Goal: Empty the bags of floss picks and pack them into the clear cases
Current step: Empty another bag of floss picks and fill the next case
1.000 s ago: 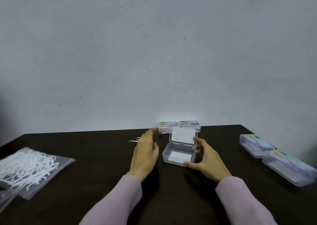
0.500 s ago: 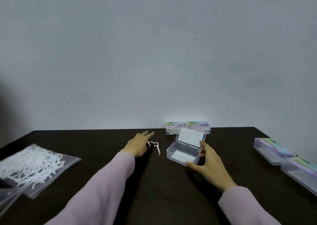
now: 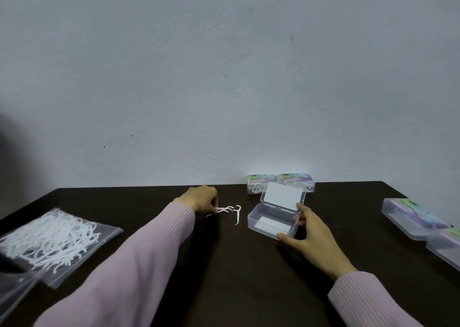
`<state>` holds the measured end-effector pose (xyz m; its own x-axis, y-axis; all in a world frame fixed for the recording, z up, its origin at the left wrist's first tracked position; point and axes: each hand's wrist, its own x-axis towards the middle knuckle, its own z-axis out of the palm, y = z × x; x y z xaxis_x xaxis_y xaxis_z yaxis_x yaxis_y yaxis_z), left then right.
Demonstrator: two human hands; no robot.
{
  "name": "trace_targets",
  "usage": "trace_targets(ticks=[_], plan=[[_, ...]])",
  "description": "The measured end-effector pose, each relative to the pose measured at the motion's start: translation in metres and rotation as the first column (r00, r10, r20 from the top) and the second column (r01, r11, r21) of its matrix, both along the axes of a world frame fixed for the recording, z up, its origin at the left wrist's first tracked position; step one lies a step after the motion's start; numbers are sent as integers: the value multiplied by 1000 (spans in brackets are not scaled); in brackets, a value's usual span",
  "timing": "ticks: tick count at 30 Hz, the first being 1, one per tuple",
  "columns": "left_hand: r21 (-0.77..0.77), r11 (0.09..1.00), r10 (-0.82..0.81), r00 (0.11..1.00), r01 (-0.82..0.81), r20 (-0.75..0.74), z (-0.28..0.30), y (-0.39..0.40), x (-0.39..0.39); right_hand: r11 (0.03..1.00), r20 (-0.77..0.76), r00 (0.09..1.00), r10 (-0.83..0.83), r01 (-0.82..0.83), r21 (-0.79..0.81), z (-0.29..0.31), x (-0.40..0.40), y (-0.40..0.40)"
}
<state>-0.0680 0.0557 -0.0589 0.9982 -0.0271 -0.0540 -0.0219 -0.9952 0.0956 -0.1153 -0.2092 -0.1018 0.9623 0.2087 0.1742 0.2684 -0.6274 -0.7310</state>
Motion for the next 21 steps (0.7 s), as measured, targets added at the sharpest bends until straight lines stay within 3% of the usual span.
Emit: trace_targets(ticks=[3, 10, 21], plan=[[151, 988, 25, 999, -18, -44, 2, -10, -3, 1000, 2, 1000, 0, 0, -8, 0, -1, 0], [1, 987, 159, 986, -159, 42, 0, -37, -1, 1000, 9, 1000, 5, -5, -21, 2, -2, 2], [54, 955, 283, 949, -293, 140, -1, -70, 0, 1000, 35, 999, 12, -11, -28, 0, -2, 1]])
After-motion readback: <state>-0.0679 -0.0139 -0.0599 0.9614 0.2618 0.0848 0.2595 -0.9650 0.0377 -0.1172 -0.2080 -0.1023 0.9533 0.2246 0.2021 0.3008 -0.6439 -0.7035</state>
